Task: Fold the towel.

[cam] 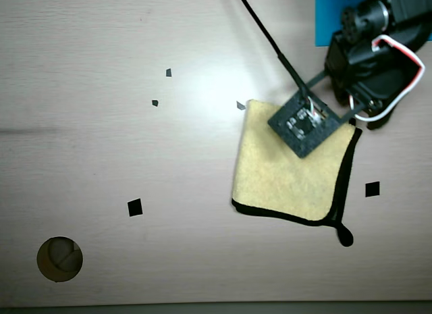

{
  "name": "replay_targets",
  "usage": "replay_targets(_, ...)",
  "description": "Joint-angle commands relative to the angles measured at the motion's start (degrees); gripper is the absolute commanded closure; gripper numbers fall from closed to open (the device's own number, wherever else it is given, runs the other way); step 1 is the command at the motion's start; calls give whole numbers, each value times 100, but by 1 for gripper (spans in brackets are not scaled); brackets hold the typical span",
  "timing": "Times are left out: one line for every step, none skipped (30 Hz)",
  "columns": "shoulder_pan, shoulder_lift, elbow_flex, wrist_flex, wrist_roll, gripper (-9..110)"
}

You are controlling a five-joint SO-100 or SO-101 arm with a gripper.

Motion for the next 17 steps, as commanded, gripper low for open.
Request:
replay_targets(158, 562, 545, 26, 79, 87)
replay_targets(220, 562, 712, 26, 88, 87)
replay_targets(290, 554, 835, 26, 97, 87)
replay_targets(352, 545, 940, 26, 141, 88)
replay_targets(413, 545, 1020, 26, 185, 88)
replay_targets(448, 562, 1090, 26, 202, 88)
replay_targets(466, 571, 1143, 53, 202, 88)
replay_targets(475, 571, 1160, 105, 202, 88)
replay_targets(475, 571, 1178, 158, 202, 89)
replay_targets(492, 571, 1187, 202, 202, 89)
replay_targets(501, 571, 1187, 246, 220, 89)
replay_targets(510, 580, 1187, 272, 229, 89)
replay_targets(510, 589, 1187, 299, 237, 89)
replay_targets(510, 606, 1187, 325, 237, 89)
replay_targets(510, 615, 1187, 352, 237, 89)
replay_targets(510, 633, 1187, 378, 237, 89)
replay_targets(501, 650, 1195, 413, 237, 89)
